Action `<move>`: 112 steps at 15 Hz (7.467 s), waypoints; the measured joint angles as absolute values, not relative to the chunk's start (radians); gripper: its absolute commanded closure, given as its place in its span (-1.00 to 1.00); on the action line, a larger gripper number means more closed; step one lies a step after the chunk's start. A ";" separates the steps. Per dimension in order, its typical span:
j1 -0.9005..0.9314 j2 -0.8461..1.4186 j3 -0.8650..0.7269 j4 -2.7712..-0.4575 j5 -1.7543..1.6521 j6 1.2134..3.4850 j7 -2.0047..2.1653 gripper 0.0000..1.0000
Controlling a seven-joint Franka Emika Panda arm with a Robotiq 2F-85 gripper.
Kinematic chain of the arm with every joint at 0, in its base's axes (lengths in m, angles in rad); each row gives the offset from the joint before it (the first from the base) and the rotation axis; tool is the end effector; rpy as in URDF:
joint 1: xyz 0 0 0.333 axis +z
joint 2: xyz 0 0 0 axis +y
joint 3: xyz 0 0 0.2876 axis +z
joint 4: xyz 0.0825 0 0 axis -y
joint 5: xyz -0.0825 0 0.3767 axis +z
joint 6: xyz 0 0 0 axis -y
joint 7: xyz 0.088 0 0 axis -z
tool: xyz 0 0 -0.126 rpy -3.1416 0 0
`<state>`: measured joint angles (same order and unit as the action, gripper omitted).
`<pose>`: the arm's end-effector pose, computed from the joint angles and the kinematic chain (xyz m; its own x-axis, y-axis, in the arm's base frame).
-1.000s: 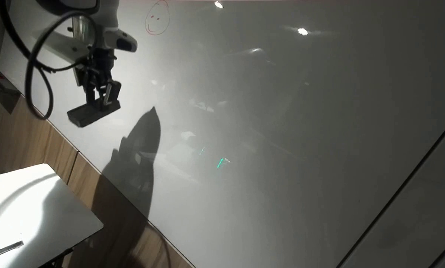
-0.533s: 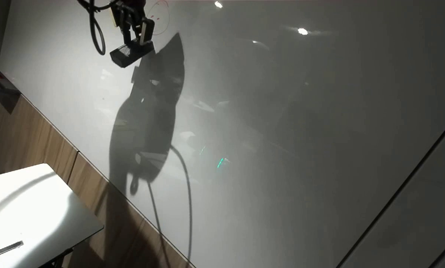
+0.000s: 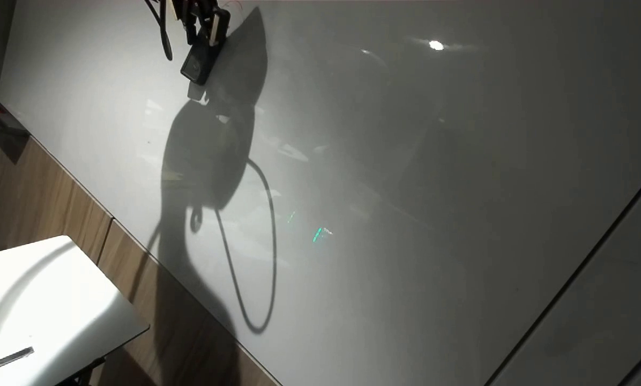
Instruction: Use the duster to erase the smiley face on the whiteboard
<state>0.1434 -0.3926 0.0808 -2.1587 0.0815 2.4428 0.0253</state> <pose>0.4857 0.1171 0.5943 0.7755 0.1019 0.6230 0.1810 -0.9813 -0.0648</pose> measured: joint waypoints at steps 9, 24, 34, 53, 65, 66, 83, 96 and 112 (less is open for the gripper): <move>0.130 -0.350 0.082 -1.882 0.082 2.210 0.048 0.45; 0.046 -0.306 0.001 -1.978 0.078 2.137 -0.019 0.45; 0.079 -0.303 0.145 -1.902 -0.004 2.155 0.102 0.45; 0.113 -0.270 0.197 -1.820 -0.104 2.151 0.188 0.45; 0.059 -0.343 0.041 -2.037 -0.071 2.152 0.016 0.45; 0.056 -0.352 0.040 -2.103 -0.073 2.168 0.000 0.45; -0.001 -0.220 0.040 -2.798 -0.171 2.541 -0.024 0.45; 0.047 -0.078 0.063 -2.792 -0.153 2.540 0.017 0.45; 0.011 -0.054 0.032 -2.752 -0.155 2.554 0.013 -1.00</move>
